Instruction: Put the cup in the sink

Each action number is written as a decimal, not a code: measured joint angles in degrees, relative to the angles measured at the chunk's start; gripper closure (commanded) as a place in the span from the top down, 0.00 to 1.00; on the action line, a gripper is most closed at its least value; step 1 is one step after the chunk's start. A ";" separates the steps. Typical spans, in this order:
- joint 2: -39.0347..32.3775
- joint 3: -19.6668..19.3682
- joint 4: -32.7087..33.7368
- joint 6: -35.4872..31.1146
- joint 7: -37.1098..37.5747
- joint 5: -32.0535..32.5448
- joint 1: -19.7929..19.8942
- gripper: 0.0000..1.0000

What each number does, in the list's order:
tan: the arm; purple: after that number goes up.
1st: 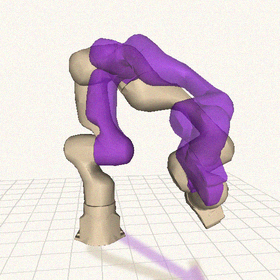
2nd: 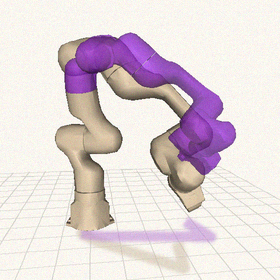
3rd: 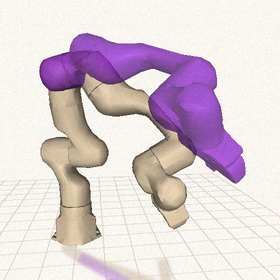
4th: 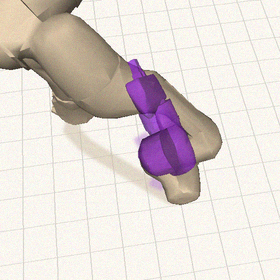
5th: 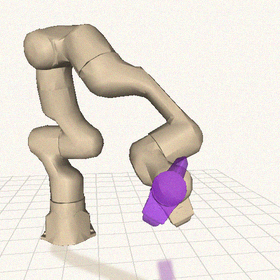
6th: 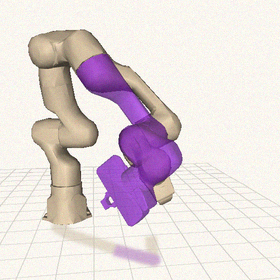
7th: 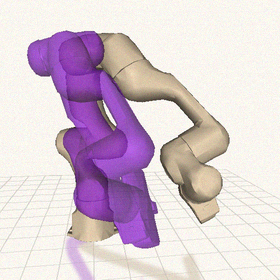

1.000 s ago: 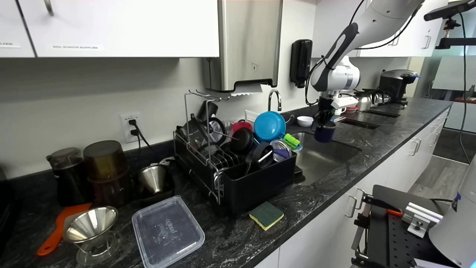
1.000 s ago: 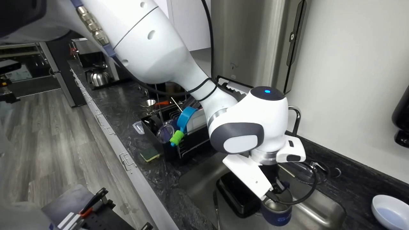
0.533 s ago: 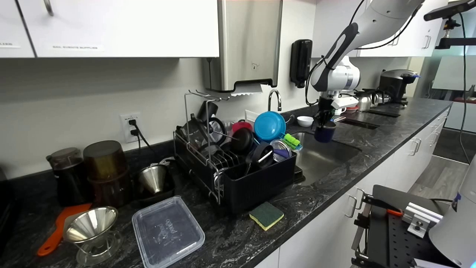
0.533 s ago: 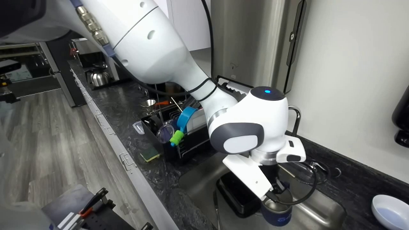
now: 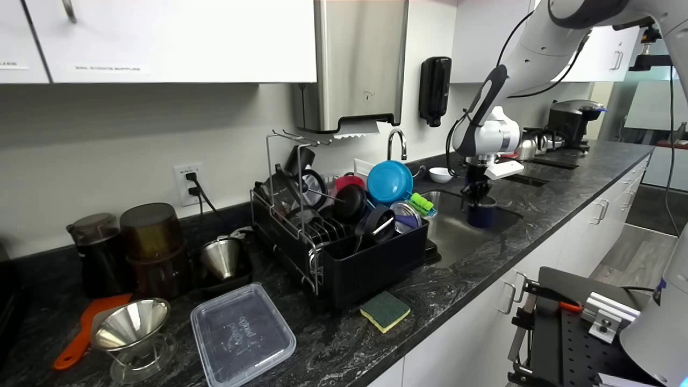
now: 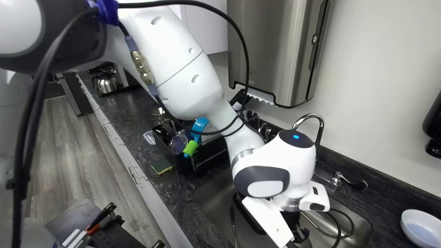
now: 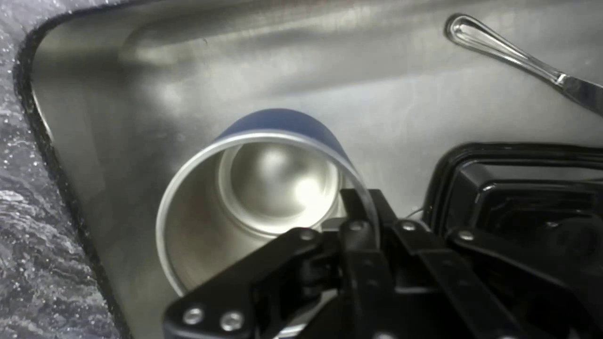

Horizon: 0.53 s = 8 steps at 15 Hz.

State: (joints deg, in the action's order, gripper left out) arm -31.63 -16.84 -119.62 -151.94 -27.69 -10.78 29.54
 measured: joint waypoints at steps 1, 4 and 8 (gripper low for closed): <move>-1.26 0.19 0.83 -0.04 0.05 0.41 0.47 0.02; -3.97 1.32 3.88 -0.03 0.87 1.68 1.12 0.02; -7.51 3.11 8.91 0.14 3.86 4.02 0.95 0.02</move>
State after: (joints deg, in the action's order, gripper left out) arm -39.14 -13.73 -110.71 -151.80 -23.82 -6.76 30.49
